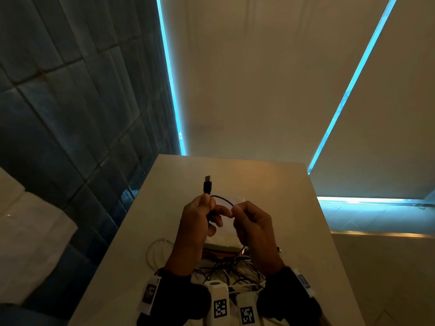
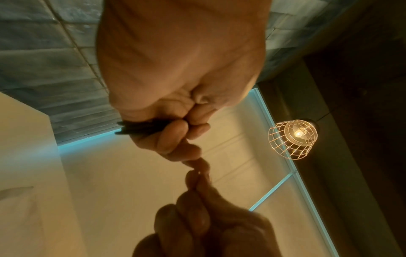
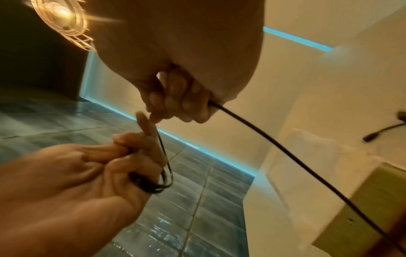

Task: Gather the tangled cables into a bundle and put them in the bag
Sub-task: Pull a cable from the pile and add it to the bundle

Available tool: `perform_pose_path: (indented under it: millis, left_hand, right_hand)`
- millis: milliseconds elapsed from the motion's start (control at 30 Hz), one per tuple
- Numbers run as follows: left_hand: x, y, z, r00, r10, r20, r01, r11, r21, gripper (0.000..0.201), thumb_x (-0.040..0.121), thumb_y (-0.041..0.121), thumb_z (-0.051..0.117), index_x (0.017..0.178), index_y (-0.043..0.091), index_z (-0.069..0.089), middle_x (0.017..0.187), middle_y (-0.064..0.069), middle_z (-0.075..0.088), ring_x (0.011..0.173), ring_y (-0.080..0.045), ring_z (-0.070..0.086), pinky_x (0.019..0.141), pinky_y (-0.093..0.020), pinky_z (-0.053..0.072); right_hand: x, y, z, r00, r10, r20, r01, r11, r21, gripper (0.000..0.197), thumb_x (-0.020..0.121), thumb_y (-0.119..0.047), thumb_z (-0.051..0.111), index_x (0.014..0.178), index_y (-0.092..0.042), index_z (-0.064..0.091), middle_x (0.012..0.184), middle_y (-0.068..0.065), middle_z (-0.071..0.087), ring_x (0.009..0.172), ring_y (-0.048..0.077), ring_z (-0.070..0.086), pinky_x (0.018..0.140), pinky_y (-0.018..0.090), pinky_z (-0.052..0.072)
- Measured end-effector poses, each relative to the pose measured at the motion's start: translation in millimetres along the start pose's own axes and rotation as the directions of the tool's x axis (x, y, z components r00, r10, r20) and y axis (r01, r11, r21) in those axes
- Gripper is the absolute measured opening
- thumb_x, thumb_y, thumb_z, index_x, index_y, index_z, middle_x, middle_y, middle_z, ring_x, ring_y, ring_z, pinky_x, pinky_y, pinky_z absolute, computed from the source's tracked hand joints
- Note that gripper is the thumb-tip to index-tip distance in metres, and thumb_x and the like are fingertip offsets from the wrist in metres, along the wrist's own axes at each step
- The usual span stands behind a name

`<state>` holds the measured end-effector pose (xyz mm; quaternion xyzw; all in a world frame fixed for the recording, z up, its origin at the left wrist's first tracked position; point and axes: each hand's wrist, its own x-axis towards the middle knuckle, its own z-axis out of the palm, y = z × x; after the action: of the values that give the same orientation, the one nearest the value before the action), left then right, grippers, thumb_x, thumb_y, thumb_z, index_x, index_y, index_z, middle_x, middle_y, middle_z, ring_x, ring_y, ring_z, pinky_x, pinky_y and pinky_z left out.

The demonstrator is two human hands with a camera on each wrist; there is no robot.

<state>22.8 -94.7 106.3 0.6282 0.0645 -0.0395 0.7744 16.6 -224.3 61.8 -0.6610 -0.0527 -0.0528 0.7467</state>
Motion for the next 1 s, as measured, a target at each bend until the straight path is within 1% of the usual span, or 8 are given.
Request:
perform_pose_path:
  millis: [233,367,467,600,700,767,933,1000]
  left_hand:
    - [-1.5,4.3,-4.7,0.998,-0.013,-0.063,0.010,0.999,-0.052,0.042,0.104,0.021,0.028,0.069,0.011,0.048,0.087,-0.019,0.070,0.076,-0.028,0.067,0.057,-0.032,0.055]
    - [-1.8,4.3,-3.6,1.000,0.004,0.017,0.001,0.971,-0.238,0.041,0.103,0.024,0.027,0.069,0.010,0.044,0.085,-0.018,0.071,0.078,-0.029,0.068,0.066,-0.034,0.055]
    - [-2.2,5.2,-3.4,0.998,0.044,0.046,-0.021,0.914,-0.405,0.036,0.101,0.024,0.030,0.071,0.009,0.044,0.075,-0.015,0.068,0.065,-0.025,0.064,0.066,-0.033,0.056]
    - [-3.1,1.6,-0.8,0.994,0.081,0.070,-0.049,0.925,-0.377,0.029,0.093,0.029,0.037,0.070,0.011,0.041,0.057,-0.002,0.048,0.045,-0.012,0.035,0.046,-0.022,0.035]
    - [-1.7,-1.6,0.0,0.992,0.080,0.098,-0.041,0.937,-0.348,0.031,0.093,0.032,0.038,0.069,0.012,0.042,0.053,0.003,0.035,0.043,-0.009,0.023,0.044,-0.021,0.023]
    - [-0.7,-1.3,0.3,0.990,0.083,0.118,-0.039,0.940,-0.339,0.031,0.091,0.033,0.040,0.068,0.012,0.042,0.053,0.004,0.031,0.043,-0.008,0.020,0.043,-0.022,0.019]
    - [0.1,2.0,1.2,0.989,0.077,0.126,-0.028,0.937,-0.348,0.035,0.100,0.023,0.031,0.068,0.010,0.040,0.049,0.005,0.030,0.039,-0.006,0.019,0.042,-0.023,0.013]
    - [-0.6,4.6,1.5,0.988,0.082,0.133,-0.032,0.939,-0.342,0.036,0.101,0.022,0.029,0.068,0.010,0.040,0.048,0.006,0.030,0.038,-0.005,0.019,0.043,-0.024,0.012]
  right_hand:
    - [-6.2,-6.5,3.3,0.991,-0.032,0.133,0.023,0.997,0.067,0.026,0.094,-0.023,0.052,0.074,-0.006,0.055,0.049,-0.002,0.035,0.040,0.008,0.024,0.042,0.018,0.023]
    - [-9.6,-5.2,6.3,0.967,0.051,0.250,-0.053,0.999,0.002,0.027,0.098,-0.012,0.050,0.072,-0.006,0.056,0.050,-0.001,0.036,0.043,0.009,0.027,0.044,0.018,0.027]
    - [-12.6,-0.5,7.1,0.936,0.168,0.309,-0.166,0.986,-0.031,0.029,0.098,-0.003,0.047,0.071,-0.004,0.055,0.048,-0.006,0.039,0.041,0.005,0.034,0.044,0.014,0.034]
    - [-13.9,6.8,5.1,0.916,0.238,0.324,-0.240,0.970,-0.034,0.027,0.099,-0.003,0.046,0.073,-0.002,0.054,0.048,-0.010,0.045,0.043,0.001,0.044,0.050,0.016,0.044]
    - [-10.7,22.5,1.7,0.924,0.236,0.301,-0.226,0.972,-0.068,0.030,0.099,-0.008,0.049,0.070,-0.008,0.056,0.051,-0.011,0.045,0.049,0.004,0.044,0.062,0.028,0.049]
    - [-8.9,39.3,-2.5,0.934,0.227,0.274,-0.206,0.973,-0.104,0.031,0.097,-0.013,0.052,0.067,-0.013,0.057,0.055,-0.009,0.046,0.054,0.008,0.042,0.063,0.030,0.044]
    - [-12.7,73.5,-12.4,0.960,0.190,0.204,-0.150,0.969,-0.196,0.035,0.096,-0.005,0.052,0.063,-0.016,0.052,0.055,-0.011,0.047,0.053,0.001,0.042,0.055,0.015,0.037]
    - [-13.3,83.3,-14.6,0.966,0.180,0.186,-0.133,0.962,-0.238,0.041,0.096,-0.004,0.052,0.060,-0.024,0.050,0.053,-0.013,0.046,0.052,-0.001,0.041,0.055,0.013,0.036]
